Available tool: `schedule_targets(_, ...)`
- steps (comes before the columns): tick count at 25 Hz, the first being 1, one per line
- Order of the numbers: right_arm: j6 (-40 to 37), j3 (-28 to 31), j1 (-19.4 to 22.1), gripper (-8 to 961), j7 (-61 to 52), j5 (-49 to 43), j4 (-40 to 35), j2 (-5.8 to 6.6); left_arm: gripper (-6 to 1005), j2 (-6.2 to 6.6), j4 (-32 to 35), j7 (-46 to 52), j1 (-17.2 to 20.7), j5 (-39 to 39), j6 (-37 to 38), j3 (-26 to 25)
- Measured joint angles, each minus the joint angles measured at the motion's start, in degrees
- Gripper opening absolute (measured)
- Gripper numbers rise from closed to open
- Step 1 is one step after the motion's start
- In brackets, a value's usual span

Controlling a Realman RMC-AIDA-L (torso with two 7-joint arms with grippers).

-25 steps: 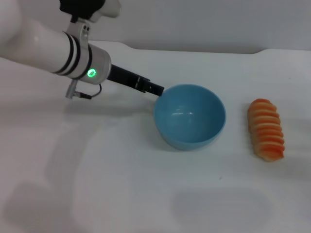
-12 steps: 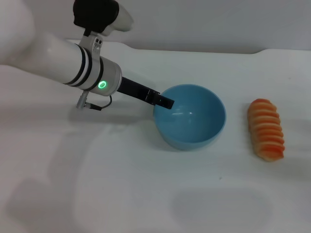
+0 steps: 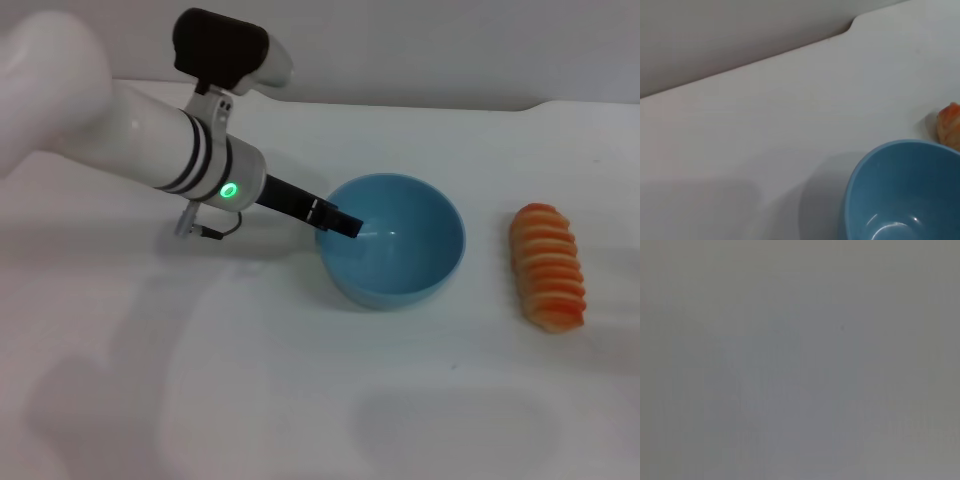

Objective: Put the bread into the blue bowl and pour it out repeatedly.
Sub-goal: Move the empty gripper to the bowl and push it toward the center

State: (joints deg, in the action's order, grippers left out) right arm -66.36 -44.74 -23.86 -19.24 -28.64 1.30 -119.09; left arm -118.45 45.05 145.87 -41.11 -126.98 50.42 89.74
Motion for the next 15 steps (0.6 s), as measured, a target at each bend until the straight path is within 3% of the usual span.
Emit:
schedule_targets(9, 0.04, 0.00, 0.25, 629, 0.00, 0.28, 0.02, 0.00, 865, -0.05, -2.82, 0.62, -0.88, 3.20, -5.79, 4.94)
schedule_targets(15, 0.08, 0.00, 0.30, 626, -0.18, 0.30, 0.02, -0.04, 864, -0.12, -4.59, 0.60, -0.97, 3.68, -8.87, 5.67)
